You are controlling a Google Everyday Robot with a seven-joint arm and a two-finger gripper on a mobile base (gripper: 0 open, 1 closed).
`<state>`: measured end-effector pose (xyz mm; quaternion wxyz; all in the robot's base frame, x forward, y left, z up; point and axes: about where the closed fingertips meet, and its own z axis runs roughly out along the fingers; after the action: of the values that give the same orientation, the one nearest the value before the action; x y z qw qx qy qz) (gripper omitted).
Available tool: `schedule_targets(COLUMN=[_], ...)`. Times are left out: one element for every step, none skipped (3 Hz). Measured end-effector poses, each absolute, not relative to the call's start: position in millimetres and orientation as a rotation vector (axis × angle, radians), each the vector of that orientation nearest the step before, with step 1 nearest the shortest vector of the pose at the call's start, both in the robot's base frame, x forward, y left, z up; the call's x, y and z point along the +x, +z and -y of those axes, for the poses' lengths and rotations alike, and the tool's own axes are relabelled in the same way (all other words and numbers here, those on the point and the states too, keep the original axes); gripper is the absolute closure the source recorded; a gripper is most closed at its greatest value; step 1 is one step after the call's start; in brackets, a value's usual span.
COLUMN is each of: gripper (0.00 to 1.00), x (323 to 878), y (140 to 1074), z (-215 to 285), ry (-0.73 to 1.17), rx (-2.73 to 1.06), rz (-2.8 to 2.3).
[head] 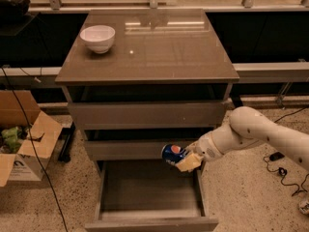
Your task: Place pepsi can into bottom drawer
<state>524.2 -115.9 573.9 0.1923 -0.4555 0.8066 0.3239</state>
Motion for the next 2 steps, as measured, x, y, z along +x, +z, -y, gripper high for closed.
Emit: schedule_targets(gripper=[1.00, 1.00], x=[523.2, 528.0], y=[527.2, 479.4], z=[113.5, 114.1], ry=[0.922, 0.924], rx=[-1.215, -1.161], rz=[-2.322, -2.367])
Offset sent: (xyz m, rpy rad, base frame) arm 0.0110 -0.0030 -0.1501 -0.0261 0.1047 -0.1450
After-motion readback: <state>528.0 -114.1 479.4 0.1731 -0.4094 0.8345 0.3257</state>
